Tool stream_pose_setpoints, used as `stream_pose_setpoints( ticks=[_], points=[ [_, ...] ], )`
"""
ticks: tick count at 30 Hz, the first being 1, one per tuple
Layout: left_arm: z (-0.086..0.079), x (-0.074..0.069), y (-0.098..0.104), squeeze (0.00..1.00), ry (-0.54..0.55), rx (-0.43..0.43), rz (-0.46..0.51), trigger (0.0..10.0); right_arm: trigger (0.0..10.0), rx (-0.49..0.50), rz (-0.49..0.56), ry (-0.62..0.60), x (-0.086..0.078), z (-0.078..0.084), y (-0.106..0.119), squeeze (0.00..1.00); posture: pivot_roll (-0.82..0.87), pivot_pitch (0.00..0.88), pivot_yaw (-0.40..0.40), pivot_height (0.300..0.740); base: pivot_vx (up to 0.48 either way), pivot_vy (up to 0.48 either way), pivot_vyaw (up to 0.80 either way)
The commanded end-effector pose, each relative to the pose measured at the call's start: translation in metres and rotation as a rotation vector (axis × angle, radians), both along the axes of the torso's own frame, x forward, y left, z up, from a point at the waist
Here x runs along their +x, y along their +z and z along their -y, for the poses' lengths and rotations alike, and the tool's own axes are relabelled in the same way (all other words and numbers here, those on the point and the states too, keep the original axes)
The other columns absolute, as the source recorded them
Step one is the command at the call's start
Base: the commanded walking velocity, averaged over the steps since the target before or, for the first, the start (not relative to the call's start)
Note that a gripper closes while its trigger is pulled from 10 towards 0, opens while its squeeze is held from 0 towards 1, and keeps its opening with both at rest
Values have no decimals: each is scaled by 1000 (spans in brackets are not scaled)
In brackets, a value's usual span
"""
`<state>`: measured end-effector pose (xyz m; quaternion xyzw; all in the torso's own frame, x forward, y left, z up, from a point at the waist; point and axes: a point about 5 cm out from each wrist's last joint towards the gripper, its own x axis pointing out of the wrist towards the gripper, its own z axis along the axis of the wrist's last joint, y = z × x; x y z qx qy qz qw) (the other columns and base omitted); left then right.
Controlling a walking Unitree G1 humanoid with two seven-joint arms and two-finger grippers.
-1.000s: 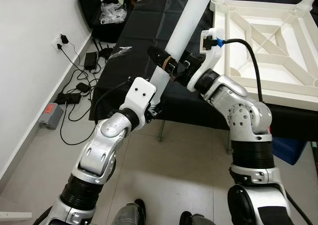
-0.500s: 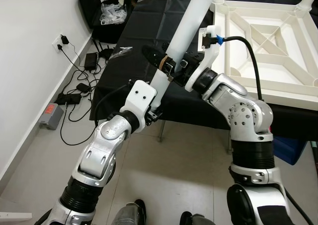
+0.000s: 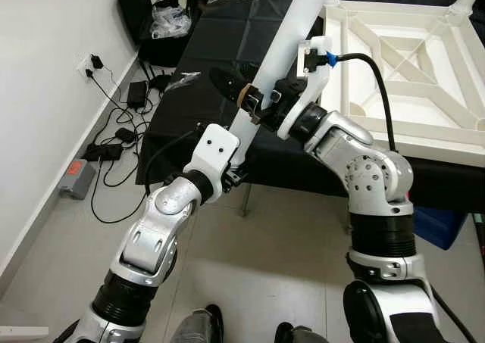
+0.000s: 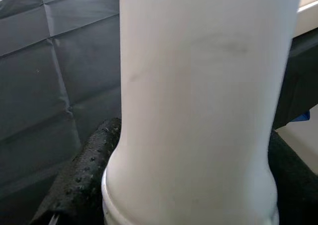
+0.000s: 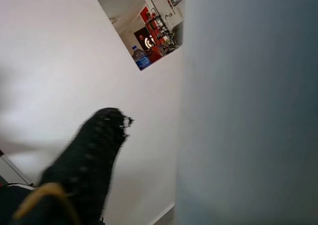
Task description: Building children table
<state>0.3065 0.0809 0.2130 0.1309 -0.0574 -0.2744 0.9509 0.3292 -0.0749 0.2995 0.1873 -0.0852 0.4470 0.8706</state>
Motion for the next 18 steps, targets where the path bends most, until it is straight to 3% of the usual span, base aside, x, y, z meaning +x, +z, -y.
stream_pose_setpoints(
  ticks=[1, 13, 18],
  points=[
    [4, -5, 0, 0, -27, 12, 15, 10000, 0, 3, 39, 33, -4, -8, 10, 0, 118, 241, 4, 740, 0, 0, 0],
    [4, -4, 0, 0, -25, 15, 19, 10000, 0, 9, 37, 32, -3, -9, 10, 0, 116, 241, 0, 740, 0, 0, 0],
    [3, -3, -4, 0, -9, 5, -24, 10000, 0, 7, 34, 30, -3, -9, 9, 0, 115, 237, 1, 740, 0, 0, 0]
  ],
)
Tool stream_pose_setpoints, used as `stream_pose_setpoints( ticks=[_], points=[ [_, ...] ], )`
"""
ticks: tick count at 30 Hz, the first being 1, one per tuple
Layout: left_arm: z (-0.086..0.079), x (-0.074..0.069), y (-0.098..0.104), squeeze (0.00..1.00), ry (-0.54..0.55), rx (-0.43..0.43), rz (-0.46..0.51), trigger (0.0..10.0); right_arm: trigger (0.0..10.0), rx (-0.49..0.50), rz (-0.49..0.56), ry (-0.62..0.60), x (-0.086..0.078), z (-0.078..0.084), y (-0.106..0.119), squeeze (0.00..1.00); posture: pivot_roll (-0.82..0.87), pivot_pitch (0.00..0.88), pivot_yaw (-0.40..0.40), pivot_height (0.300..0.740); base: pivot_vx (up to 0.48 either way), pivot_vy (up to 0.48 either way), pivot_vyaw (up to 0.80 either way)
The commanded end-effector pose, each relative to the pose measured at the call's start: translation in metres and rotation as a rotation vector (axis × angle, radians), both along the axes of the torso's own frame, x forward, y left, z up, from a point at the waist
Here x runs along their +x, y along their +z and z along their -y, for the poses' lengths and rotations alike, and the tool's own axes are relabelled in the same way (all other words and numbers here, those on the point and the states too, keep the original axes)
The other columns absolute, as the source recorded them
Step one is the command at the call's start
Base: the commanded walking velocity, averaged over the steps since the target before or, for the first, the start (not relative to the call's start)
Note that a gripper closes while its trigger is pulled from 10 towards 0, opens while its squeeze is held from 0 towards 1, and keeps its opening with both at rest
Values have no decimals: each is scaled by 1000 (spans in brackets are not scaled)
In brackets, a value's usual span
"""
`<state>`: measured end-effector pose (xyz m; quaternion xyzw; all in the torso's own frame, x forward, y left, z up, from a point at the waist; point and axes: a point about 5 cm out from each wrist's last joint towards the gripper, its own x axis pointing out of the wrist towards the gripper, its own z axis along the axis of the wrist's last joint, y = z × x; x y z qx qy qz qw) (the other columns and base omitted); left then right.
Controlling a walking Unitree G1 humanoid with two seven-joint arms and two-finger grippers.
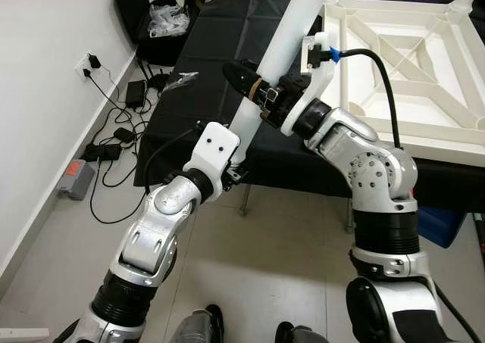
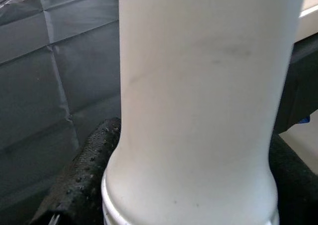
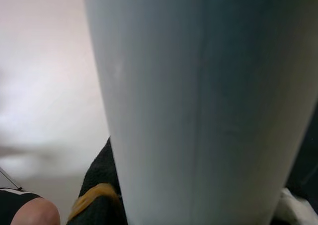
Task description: Building children table
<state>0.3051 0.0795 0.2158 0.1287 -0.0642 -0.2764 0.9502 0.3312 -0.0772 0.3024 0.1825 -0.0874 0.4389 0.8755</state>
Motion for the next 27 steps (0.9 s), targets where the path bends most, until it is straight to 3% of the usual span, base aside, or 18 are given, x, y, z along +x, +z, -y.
stream_pose_setpoints(
  ticks=[1, 2, 3, 4, 14, 17, 18, 20, 21, 25, 27],
  points=[
    [2, -2, -9, 0, -11, 9, -56, 10000, 0, 16, 30, 49, -5, -11, 6, 0, 117, 230, 2, 740, 0, 0, 0],
    [2, -2, -9, 0, -11, 9, -56, 10000, 0, 16, 30, 49, -5, -11, 6, 0, 117, 230, 2, 740, 0, 0, 0],
    [1, -2, -10, 835, -6, -7, -69, 10000, 0, 21, 28, 46, -5, -10, 6, 0, 115, 228, 1, 740, 0, 0, 0],
    [2, -4, -10, 1000, -25, -13, -66, 10000, 0, 22, 29, 46, -5, -10, 6, 0, 114, 227, 5, 740, 0, 0, 0],
    [3, -7, -9, 1000, -20, -4, -44, 10000, 0, 26, 33, 30, -5, -6, 6, 0, 116, 220, 1, 740, 0, 0, 0],
    [-2, -1, -6, 1000, 26, 6, -29, 10000, 0, 31, 40, -29, 1, 3, 9, 0, 117, 209, 2, 740, 0, 0, 0],
    [-4, 0, -5, 0, 36, 11, -19, 10000, 0, 29, 47, -70, 5, 8, 10, 0, 119, 210, 5, 740, 0, 0, 0],
    [-4, 0, -4, 0, 39, 14, -12, 10000, 0, 27, 52, -96, 7, 11, 10, 0, 119, 210, 5, 740, 0, 0, 0],
    [-6, 0, -1, 0, 68, 2, 8, 10000, 10000, 21, 63, -186, 14, 21, 12, 0, 120, 213, 3, 740, 0, 0, 0],
    [-11, 2, 5, 0, 124, -24, 46, 10000, 10000, 9, 72, -347, 26, 40, 14, 0, 122, 214, 4, 740, 0, 0, 0],
    [-13, 2, 7, 0, 135, -24, 59, 10000, 10000, 0, 69, -362, 27, 43, 13, 0, 124, 213, 4, 740, 0, 0, 0]
  ],
)
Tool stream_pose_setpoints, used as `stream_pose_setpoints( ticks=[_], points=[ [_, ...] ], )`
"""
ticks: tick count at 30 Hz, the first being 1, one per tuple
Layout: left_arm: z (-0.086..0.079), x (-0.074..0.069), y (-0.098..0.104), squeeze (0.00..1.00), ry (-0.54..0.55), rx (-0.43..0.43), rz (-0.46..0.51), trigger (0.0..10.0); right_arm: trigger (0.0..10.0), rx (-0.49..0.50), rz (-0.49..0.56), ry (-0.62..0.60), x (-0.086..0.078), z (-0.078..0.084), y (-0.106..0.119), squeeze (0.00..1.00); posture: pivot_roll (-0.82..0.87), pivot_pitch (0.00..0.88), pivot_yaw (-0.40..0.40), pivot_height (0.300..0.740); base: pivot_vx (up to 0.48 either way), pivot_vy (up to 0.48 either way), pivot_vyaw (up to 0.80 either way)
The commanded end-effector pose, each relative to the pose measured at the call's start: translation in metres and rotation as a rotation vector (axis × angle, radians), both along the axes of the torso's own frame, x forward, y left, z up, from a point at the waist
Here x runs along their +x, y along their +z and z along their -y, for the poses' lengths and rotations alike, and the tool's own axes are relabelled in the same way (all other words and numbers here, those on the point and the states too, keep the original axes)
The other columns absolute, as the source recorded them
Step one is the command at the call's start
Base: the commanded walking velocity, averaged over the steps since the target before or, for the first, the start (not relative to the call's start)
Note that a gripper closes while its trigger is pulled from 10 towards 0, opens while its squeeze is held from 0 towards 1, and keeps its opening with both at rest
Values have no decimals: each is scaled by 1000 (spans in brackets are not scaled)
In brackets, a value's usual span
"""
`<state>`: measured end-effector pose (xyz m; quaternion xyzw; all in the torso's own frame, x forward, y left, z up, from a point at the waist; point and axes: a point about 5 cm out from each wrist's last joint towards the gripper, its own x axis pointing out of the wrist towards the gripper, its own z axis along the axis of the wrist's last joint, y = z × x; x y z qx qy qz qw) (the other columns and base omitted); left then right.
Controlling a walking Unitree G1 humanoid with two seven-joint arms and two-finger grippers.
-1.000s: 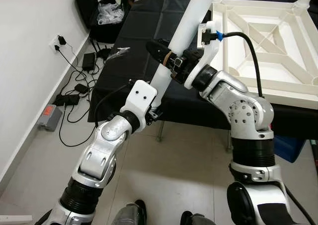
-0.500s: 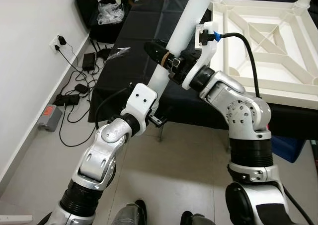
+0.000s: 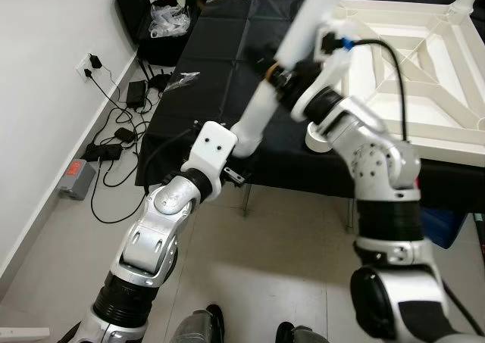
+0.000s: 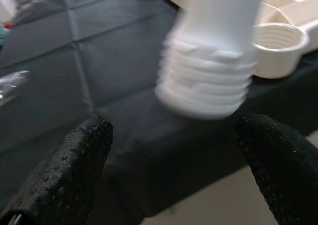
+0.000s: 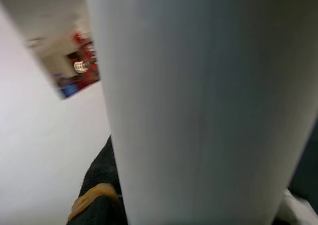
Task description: Building children table
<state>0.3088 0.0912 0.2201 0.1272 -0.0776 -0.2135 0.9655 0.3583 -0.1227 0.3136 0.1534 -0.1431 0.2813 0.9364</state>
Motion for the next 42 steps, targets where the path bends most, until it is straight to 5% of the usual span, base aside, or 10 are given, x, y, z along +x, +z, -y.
stream_pose_setpoints(
  ticks=[1, 5, 8, 16, 35, 42],
  points=[
    [-2, -1, 4, 0, 18, 0, 29, 10000, 10000, -11, 10, -15, 1, -1, 1, 0, 124, 213, 4, 740, 0, 0, 0],
    [-5, 0, 9, 0, 47, -8, 57, 10000, 10000, -40, 38, -35, 1, 2, 1, 0, 124, 213, 4, 740, 0, 0, 0],
    [-5, -4, 14, 0, 68, -31, 98, 10000, 10000, -59, 109, -219, 6, 20, 11, 0, 126, 223, 1, 740, 0, 0, 0],
    [1, -10, 9, 0, 64, -43, 94, 10000, 10000, -55, 193, -340, 7, 33, 29, 0, 123, 224, 1, 740, 41, -43, 0],
    [-5, -8, 5, 0, 83, -116, 53, 10000, 10000, -75, 259, -301, 5, 28, 37, 0, 118, 212, -3, 740, 293, -235, 0],
    [-1, -12, 0, 0, 75, -115, 41, 10000, 10000, -70, 264, -171, 4, 24, 43, 0, 118, 215, -2, 740, 0, 0, 0]
  ],
)
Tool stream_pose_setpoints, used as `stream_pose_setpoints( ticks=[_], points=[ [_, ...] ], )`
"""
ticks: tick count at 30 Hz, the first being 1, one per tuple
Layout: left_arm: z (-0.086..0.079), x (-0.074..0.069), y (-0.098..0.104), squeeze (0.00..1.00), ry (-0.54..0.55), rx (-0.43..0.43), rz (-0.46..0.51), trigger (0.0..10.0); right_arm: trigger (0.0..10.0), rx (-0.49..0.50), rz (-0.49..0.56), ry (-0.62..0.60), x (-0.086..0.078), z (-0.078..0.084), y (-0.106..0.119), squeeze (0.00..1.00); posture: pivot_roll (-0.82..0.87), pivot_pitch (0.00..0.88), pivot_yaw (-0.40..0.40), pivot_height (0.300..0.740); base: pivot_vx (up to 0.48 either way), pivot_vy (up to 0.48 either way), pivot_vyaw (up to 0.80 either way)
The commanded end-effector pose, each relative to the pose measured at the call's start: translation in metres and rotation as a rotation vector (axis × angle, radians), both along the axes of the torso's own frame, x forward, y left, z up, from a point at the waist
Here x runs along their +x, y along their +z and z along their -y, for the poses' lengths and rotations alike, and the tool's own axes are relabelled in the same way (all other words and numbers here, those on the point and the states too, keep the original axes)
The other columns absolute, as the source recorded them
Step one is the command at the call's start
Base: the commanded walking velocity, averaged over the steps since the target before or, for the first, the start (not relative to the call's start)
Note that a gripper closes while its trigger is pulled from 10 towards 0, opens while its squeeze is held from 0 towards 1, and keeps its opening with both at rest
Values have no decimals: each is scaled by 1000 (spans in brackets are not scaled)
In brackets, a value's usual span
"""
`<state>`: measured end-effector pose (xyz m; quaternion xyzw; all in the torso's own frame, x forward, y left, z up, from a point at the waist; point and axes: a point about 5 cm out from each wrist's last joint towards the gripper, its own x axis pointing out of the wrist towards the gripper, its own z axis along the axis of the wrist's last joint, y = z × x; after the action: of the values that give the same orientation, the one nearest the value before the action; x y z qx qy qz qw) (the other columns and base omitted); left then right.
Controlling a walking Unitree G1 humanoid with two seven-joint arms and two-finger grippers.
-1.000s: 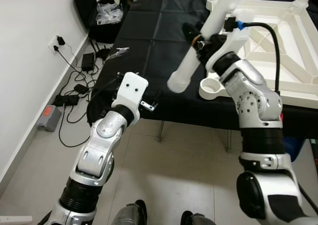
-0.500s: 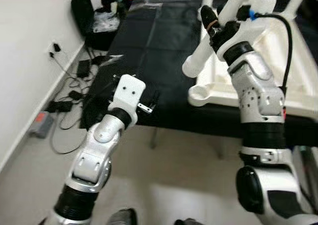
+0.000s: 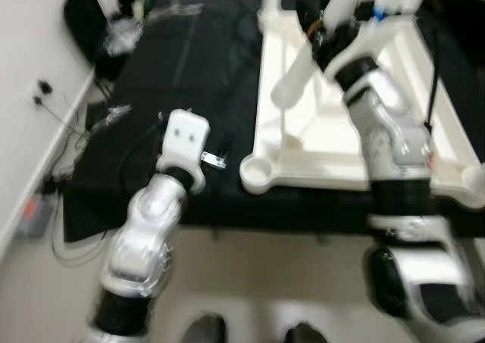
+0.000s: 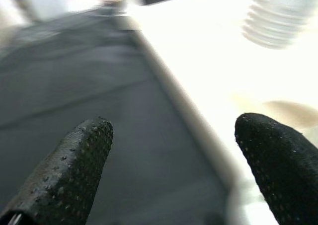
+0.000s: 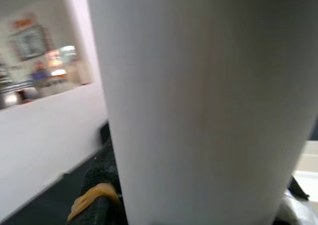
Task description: Building children table
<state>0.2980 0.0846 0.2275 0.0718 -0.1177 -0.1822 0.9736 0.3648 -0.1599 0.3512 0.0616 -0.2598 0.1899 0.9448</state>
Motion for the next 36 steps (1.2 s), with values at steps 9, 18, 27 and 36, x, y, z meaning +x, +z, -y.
stream_pose_setpoints(
  ticks=[9, 18, 27, 36],
  points=[
    [6, -23, -29, 0, -87, -17, -116, 10000, 10000, -120, 8, 282, -6, -17, 7, 0, 119, 225, -8, 740, 0, 0, 0],
    [21, -73, -58, 0, -383, -83, -300, 10000, 10000, -308, -43, 431, 2, -1, 11, 0, 134, 247, -12, 740, 0, 0, 0],
    [27, -90, -67, 0, -425, -111, -354, 10000, 10000, -418, -34, 600, 1, 2, 17, 0, 132, 275, -10, 740, 0, 0, 0],
    [21, -97, -63, 0, -411, -120, -368, 10000, 10000, -437, -46, 847, -5, -15, 1, 0, 166, 321, -1, 740, 0, 0, 0]
  ],
)
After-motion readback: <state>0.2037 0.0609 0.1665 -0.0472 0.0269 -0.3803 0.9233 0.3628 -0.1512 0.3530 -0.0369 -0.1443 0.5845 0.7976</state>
